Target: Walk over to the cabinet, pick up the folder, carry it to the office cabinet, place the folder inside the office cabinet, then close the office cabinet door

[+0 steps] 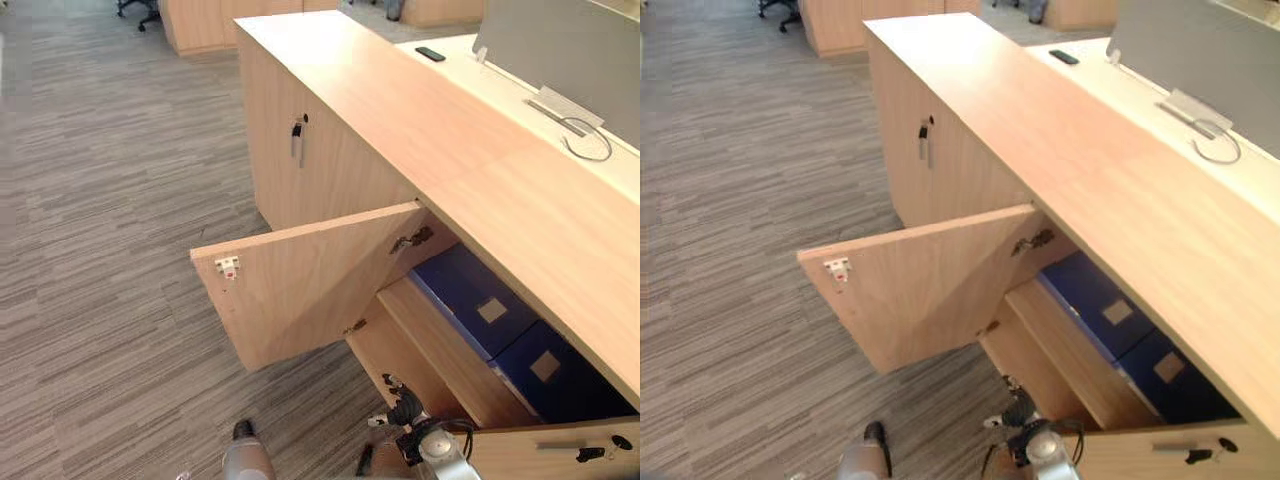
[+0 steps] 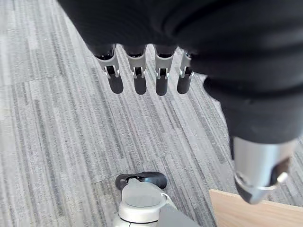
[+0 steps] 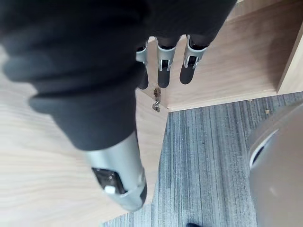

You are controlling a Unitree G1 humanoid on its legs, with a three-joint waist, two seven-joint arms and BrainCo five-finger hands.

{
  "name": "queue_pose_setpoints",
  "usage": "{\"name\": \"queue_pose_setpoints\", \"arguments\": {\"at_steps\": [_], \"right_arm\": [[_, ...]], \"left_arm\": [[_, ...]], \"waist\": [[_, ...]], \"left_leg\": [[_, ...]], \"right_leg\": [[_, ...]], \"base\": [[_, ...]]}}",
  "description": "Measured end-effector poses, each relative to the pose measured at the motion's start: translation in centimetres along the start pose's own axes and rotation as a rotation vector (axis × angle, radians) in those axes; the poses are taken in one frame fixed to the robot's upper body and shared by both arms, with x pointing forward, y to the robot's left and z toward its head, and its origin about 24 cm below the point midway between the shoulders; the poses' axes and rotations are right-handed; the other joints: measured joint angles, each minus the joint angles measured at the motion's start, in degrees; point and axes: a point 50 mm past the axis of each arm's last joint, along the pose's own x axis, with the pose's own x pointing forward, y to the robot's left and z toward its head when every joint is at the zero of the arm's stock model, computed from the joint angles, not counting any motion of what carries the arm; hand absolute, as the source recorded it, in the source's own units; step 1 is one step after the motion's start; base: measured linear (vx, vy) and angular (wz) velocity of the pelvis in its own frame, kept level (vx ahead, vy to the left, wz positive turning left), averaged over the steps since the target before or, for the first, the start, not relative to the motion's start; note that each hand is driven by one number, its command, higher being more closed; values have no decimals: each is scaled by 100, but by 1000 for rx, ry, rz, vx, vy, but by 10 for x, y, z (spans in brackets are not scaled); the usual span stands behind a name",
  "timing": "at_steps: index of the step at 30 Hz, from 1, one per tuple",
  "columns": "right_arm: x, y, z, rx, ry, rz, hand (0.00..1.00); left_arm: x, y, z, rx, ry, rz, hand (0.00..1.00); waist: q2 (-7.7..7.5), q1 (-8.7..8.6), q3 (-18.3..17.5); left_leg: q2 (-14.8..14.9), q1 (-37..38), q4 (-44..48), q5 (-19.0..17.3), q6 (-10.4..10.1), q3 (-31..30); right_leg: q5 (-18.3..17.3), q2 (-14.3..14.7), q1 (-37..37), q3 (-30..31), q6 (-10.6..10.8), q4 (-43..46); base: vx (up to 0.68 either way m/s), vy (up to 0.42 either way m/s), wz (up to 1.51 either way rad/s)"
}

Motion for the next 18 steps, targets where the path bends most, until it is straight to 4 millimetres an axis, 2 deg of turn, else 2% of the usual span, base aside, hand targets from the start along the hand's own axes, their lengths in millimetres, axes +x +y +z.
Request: {"name": "queue_pose_setpoints", "arguments": {"at_steps": [1,3,4,5,8,10,12,14,18], "right_arm": [[0,1,3,3,-15,1,0],[2,-1,6,0,-27,-3,0],[4,-4,7,-7,-27,-7,0],[5,-5,8,-9,-28,-8,0],[-1,-3,-4,1,6,-10,0],[-2,-5,-8,3,17,-20,0],[-2,-5,-8,4,16,-27,0],[-2,-1,-7,13,15,-19,0],[0,3,-4,21,13,-9,0]], "left_arm": [[-3,-8,-7,-9,21,-18,0],[-4,-18,-8,-21,26,-47,0],[-6,-32,-8,-39,29,-78,0],[-8,-38,-9,-49,33,-91,0],[-8,-39,-7,-70,28,-90,0],[-7,-41,-2,-57,6,-99,0],[-7,-42,1,-51,-5,-104,0],[-7,-44,5,-38,-17,-113,0],[-6,-45,10,-28,-33,-118,0]], "waist": [[-97,7,-87],[-138,56,-110],[-57,53,-79],[-36,62,-82],[-24,31,-169],[-14,31,-189],[-19,30,-199],[-28,30,-260],[-31,30,-312]], "left_leg": [[-115,51,-442,135,16,30],[-141,39,-787,413,-58,114],[-48,62,-971,518,-33,120],[-3,101,-1064,598,-38,119],[127,275,-1305,955,-96,101],[86,238,-1368,1001,-154,110],[3,241,-1480,1092,-111,115],[-164,249,-1558,1267,-201,103],[-300,356,-1604,1261,-184,89]], "right_leg": [[-157,65,221,-89,150,-803],[-319,206,396,-179,145,-1624],[-198,380,352,-117,61,-1822],[-179,433,338,-106,84,-1839],[-297,574,332,-87,92,-1781],[-313,535,281,-83,121,-1785],[-327,456,246,-76,155,-1786],[-308,292,284,-78,218,-1788],[-256,211,505,-101,291,-1960]], "base": [[13,-43,-17],[-12,-101,-35],[-45,-113,-42],[-47,-85,-39],[-21,-59,-12],[33,13,7],[77,79,8],[159,111,16],[126,54,12]]}}
